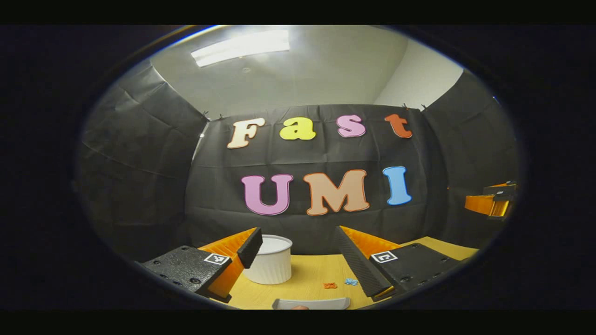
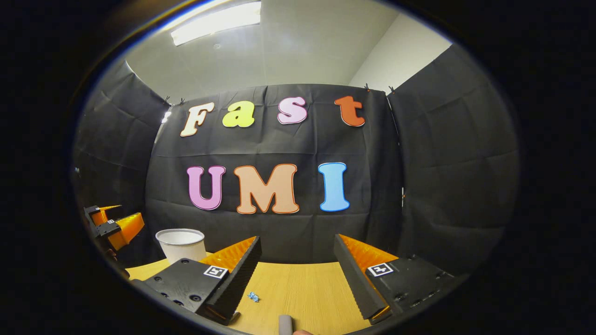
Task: Pick up the small broom and dustpan from the desktop, sweep the trash into the dustpan with the broom, and then empty the trash into the garbage bin.
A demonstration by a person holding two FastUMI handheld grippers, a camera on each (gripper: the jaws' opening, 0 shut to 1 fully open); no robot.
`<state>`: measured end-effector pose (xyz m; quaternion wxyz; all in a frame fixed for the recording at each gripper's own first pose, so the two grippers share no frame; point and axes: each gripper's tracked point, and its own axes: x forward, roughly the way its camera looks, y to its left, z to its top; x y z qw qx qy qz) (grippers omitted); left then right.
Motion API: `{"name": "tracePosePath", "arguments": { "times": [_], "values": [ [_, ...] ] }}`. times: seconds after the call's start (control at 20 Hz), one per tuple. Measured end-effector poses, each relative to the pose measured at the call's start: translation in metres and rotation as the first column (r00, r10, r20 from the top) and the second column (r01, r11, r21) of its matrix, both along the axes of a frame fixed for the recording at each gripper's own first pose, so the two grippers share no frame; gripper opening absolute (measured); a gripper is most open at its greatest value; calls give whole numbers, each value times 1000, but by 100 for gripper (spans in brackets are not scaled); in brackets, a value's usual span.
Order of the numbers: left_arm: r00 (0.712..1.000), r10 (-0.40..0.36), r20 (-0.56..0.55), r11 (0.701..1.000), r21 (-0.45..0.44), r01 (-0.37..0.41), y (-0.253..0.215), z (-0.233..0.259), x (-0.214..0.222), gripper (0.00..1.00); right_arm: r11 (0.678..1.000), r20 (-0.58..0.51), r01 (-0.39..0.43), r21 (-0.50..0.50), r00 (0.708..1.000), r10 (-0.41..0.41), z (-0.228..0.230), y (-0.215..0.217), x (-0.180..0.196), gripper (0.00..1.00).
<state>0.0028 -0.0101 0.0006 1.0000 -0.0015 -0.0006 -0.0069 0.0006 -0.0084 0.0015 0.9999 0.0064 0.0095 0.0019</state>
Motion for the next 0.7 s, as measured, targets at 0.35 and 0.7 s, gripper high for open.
{"name": "tracePosePath", "arguments": {
  "times": [0.35,0.7],
  "values": [
    [1000,6,-7,1000,4,-6,1,-2,-2,97,1000,-10,-16,-5,1000,15,-3,2,-1,92],
    [1000,7,-11,1000,17,-6,-8,0,-3,97,999,-28,-37,-7,999,37,-12,1,1,93]
  ]
}}
